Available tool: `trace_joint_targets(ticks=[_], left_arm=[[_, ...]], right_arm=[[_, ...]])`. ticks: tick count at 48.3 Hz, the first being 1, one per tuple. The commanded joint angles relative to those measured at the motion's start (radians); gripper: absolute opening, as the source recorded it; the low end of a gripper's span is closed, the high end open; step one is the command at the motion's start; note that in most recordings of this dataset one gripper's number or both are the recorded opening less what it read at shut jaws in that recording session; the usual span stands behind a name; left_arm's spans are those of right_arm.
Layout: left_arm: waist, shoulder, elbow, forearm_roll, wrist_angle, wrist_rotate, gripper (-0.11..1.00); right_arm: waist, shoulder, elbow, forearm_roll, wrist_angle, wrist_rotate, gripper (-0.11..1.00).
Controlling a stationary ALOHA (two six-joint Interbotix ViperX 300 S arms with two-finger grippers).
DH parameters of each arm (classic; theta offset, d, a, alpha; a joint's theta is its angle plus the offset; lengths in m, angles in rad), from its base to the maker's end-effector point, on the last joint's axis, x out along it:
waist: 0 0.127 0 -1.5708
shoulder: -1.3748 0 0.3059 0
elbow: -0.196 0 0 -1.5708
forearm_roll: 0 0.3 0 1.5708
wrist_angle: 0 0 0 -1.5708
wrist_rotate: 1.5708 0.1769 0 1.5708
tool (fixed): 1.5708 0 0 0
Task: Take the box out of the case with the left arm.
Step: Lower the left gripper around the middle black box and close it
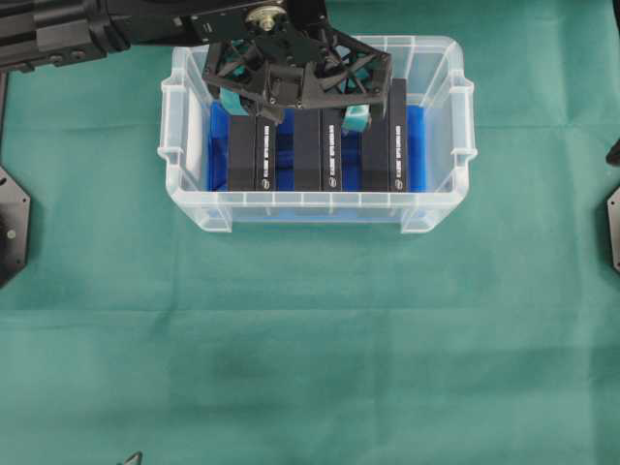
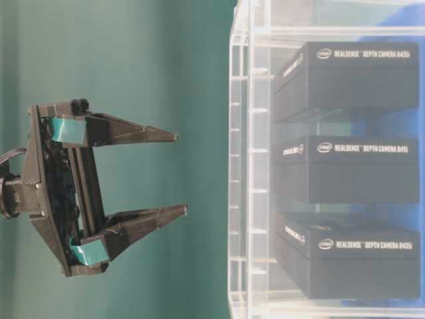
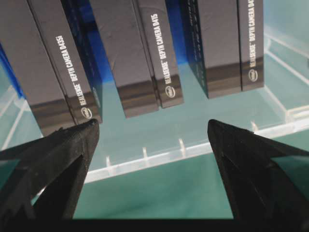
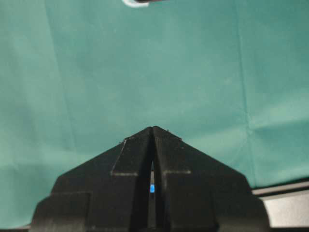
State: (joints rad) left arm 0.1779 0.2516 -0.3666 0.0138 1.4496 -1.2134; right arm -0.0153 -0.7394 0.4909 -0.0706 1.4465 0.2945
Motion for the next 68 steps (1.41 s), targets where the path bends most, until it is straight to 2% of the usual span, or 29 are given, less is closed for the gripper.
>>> trace_joint_targets(ticks=[1,49,68], left_arm=[[0.003,-0.015,-0.026,0.000,-0.003,0.002,0.98],[0.012,-0.003,-0.026,0.000,-0.003,0.006,0.98],[0.015,0.063,-0.012,-0.002,-0.044,0.005,0.98]], right_arm=[[-0.002,0.002,-0.011,-0.002,-0.006,0.002,0.00],[-0.002,0.002,-0.008,-0.002,-0.006,0.002,0.00],[-0.002,0.002,-0.006,-0.002,-0.008,0.002,0.00]])
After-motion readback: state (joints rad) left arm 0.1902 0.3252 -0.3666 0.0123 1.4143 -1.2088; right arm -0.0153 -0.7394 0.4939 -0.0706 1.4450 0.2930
